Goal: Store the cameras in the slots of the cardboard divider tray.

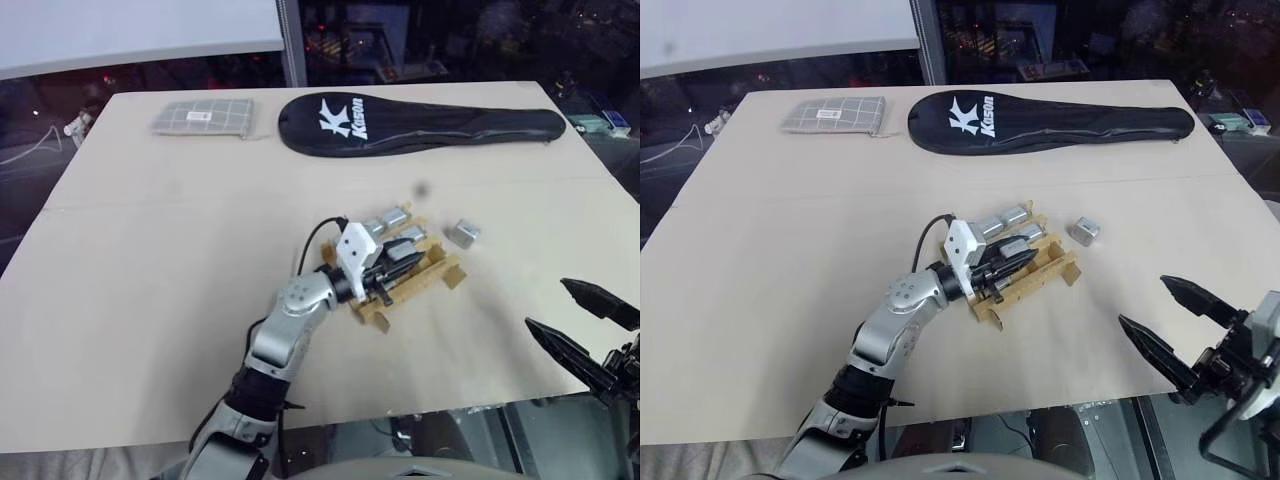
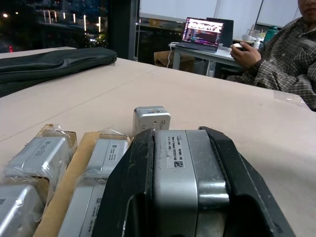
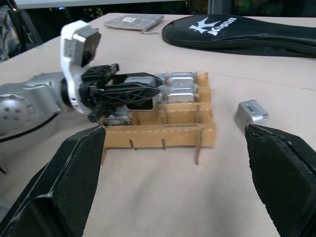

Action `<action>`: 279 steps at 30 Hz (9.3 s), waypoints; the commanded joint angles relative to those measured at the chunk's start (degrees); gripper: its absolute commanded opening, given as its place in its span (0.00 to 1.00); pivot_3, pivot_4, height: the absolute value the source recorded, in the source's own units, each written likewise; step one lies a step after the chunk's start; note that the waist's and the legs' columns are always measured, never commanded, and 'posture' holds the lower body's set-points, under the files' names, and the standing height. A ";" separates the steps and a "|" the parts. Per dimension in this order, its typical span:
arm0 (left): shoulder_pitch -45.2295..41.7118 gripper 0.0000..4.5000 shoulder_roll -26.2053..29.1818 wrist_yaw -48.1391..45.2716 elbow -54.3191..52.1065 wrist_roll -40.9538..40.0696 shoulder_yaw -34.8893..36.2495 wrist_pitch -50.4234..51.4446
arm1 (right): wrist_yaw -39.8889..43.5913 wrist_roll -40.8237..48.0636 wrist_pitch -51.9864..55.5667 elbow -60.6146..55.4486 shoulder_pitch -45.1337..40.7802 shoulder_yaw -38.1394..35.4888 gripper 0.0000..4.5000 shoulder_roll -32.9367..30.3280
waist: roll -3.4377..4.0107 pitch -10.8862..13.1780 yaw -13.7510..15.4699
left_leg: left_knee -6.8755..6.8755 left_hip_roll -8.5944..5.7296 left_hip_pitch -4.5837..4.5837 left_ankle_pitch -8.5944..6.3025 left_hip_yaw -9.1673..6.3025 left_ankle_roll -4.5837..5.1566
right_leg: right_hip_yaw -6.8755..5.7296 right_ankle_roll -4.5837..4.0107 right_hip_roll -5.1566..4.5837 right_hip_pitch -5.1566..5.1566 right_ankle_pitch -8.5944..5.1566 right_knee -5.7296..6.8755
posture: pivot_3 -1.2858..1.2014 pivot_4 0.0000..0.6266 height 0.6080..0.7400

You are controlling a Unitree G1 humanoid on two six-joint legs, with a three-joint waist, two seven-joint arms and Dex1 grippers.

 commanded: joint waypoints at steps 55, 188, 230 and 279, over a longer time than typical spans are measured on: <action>-3.42 0.91 25.91 -14.01 -20.00 -25.69 22.59 19.41 | 7.48 -10.79 -0.49 11.60 -18.86 11.63 1.00 -10.66 | -0.01 0.02 -0.76 | -0.02 0.03 0.07 0.00 -0.03 0.00 | -0.04 -0.01 0.04 -0.03 0.00 0.03 | 0.52 0.24 1.00; 14.64 0.94 54.14 -36.23 -22.38 -28.00 42.53 19.54 | 28.56 -30.00 -27.34 76.18 -84.39 54.87 0.99 -11.68 | 0.18 0.45 -1.29 | -0.12 0.08 -0.12 0.01 0.21 -0.04 | 0.00 -0.27 -0.03 -0.39 0.16 0.08 | 0.52 0.24 1.00; 8.52 0.94 51.09 -34.42 -15.69 -22.81 34.59 12.68 | 22.84 -34.71 -16.74 52.78 -66.38 40.15 0.14 -8.23 | 0.15 0.43 -1.67 | -0.11 0.07 -0.07 0.01 0.30 -0.02 | 0.17 0.18 0.05 -0.39 0.14 0.09 | 0.52 0.24 1.00; 17.40 0.94 51.46 -31.31 -22.62 -25.35 42.51 15.49 | 47.99 -29.31 -62.54 94.44 -102.00 86.56 0.68 -8.46 | 0.21 0.47 -1.58 | -0.10 0.13 -0.04 0.02 0.37 -0.04 | 0.18 -0.29 0.04 -0.44 0.17 0.14 | 0.52 0.24 1.00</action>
